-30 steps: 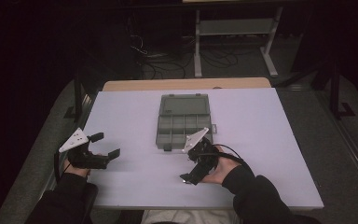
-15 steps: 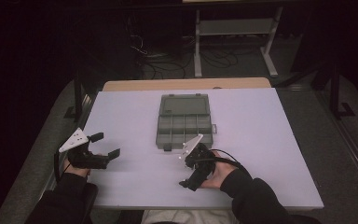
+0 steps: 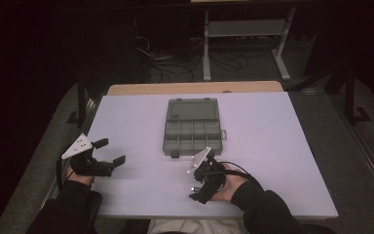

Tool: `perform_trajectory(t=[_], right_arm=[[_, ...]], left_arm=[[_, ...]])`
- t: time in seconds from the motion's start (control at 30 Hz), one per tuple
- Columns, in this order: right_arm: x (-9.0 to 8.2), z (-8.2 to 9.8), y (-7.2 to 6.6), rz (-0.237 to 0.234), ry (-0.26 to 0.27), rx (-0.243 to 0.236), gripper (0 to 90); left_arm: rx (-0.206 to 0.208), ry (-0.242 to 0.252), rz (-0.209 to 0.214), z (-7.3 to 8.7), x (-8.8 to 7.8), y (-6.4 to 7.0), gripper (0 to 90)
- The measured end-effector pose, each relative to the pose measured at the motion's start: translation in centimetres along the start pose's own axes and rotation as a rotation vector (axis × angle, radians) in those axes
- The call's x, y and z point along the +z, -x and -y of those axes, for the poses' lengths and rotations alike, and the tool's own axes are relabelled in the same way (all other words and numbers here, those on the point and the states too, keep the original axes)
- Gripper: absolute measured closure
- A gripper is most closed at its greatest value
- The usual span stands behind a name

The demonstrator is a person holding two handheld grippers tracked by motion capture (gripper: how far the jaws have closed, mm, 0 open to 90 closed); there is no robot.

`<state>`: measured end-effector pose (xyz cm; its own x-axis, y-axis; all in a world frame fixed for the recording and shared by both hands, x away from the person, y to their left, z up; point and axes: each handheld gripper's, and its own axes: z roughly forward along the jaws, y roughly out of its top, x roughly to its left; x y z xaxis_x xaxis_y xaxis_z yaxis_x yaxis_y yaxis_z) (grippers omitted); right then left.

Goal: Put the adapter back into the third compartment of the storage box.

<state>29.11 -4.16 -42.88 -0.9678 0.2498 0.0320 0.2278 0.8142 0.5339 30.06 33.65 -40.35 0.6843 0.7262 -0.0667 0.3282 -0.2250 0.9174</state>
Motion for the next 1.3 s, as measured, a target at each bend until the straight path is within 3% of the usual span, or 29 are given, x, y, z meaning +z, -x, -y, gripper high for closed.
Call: perform_trajectory(t=[0.27, 0.33, 0.37, 0.43, 0.47, 1.0, 1.3], right_arm=[[-0.08, 0.16, -0.19, -0.015, -0.004, -0.024, 28.4], [-0.09, 0.16, -0.23, -0.016, -0.004, -0.026, 28.4], [-0.14, 0.16, -0.30, -0.018, -0.003, -0.037, 36.3], [-0.18, 0.15, -0.38, -0.013, -0.005, -0.042, 36.3], [-0.22, 0.18, -0.42, -0.011, -0.012, -0.037, 40.6], [0.05, 0.41, -0.26, -0.032, -0.045, -0.021, 62.1], [0.13, 0.38, -0.30, -0.011, -0.044, -0.024, 67.5]], left_arm=[[0.001, 0.000, 0.000, 0.00, -0.01, -0.01, 0.0], [0.001, 0.000, 0.000, 0.00, -0.01, -0.01, 0.0], [0.001, 0.000, 0.000, 0.00, -0.01, -0.01, 0.0], [0.001, 0.000, 0.000, 0.00, -0.01, -0.01, 0.0], [0.001, 0.000, 0.000, 0.00, 0.00, 0.00, 0.0], [0.002, 0.000, -0.001, 0.00, -0.01, -0.01, 0.0], [0.002, 0.000, -0.001, 0.00, -0.01, -0.01, 0.0]])
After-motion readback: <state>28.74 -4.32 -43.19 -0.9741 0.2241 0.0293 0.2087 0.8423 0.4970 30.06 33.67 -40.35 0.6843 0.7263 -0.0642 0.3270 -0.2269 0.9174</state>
